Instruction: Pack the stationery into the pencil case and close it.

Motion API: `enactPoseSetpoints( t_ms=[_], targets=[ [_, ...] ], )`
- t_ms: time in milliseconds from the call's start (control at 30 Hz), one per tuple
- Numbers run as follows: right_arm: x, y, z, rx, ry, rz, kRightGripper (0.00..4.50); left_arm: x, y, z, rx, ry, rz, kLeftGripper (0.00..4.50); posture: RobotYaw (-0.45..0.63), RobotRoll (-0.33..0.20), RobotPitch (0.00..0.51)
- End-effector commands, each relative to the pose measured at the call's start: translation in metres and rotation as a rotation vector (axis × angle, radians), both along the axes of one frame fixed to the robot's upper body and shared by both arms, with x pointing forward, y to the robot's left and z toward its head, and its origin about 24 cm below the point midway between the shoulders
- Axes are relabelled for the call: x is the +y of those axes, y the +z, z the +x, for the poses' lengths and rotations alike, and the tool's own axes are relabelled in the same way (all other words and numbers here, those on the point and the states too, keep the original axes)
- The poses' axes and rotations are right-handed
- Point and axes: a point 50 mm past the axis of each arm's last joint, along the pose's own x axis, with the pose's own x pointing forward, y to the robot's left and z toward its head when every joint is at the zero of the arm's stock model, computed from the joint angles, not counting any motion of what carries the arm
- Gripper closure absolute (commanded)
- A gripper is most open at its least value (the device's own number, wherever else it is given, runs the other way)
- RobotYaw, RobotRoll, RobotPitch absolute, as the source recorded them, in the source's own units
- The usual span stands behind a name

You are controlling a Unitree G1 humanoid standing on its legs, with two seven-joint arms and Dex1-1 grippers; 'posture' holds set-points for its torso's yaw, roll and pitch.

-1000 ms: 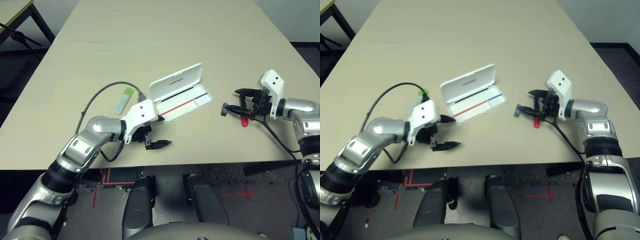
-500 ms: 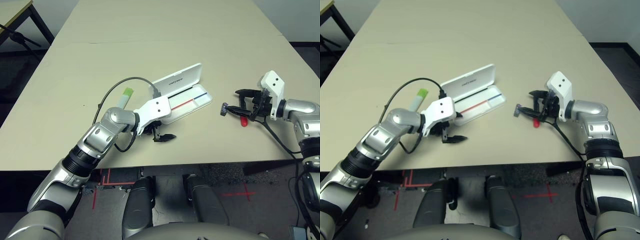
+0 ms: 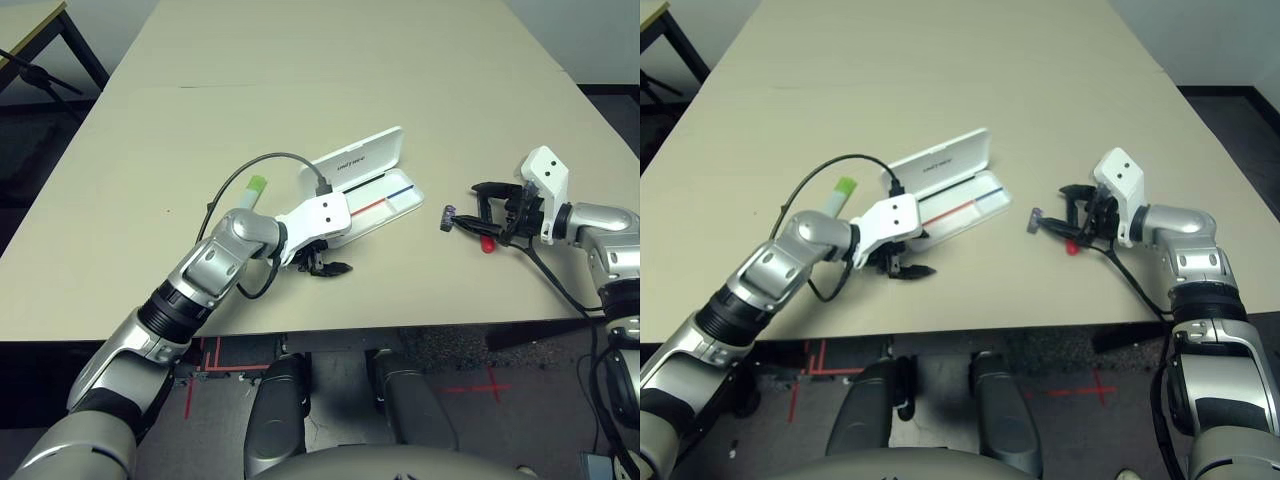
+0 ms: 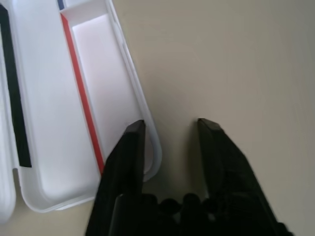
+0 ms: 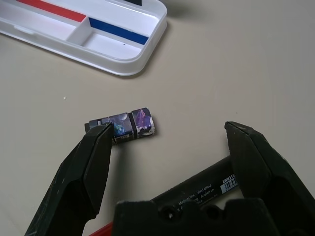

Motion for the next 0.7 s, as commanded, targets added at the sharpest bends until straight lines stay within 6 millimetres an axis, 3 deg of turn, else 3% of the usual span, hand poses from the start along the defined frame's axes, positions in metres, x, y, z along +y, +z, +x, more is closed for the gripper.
enactPoseSetpoints(
  t_ms=[33, 100, 467, 700],
  targets=[
    [-0.001, -0.002, -0.002, -0.004, 0.0, -0.013, 0.0, 0.001, -0.01, 0.0, 0.045, 0.0, 0.03, 3.75, -0.07, 0.0, 0.154],
    [0.0, -0.002, -0.002, -0.005, 0.0, -0.011, 0.0, 0.002, -0.01, 0.001, 0.043, 0.0, 0.032, 4.48, -0.07, 0.0, 0.153],
    [0.0, -0.003, -0.003, 0.0, 0.025, -0.029, 0.0, 0.005, -0.003, 0.0, 0.029, -0.063, 0.081, 4.48, -0.07, 0.0, 0.15],
    [-0.004, 0.005, -0.009, 0.029, 0.109, -0.031, 0.0, 0.017, 0.008, -0.004, 0.004, -0.118, 0.151, 4.48, -0.07, 0.0, 0.153]
  ],
)
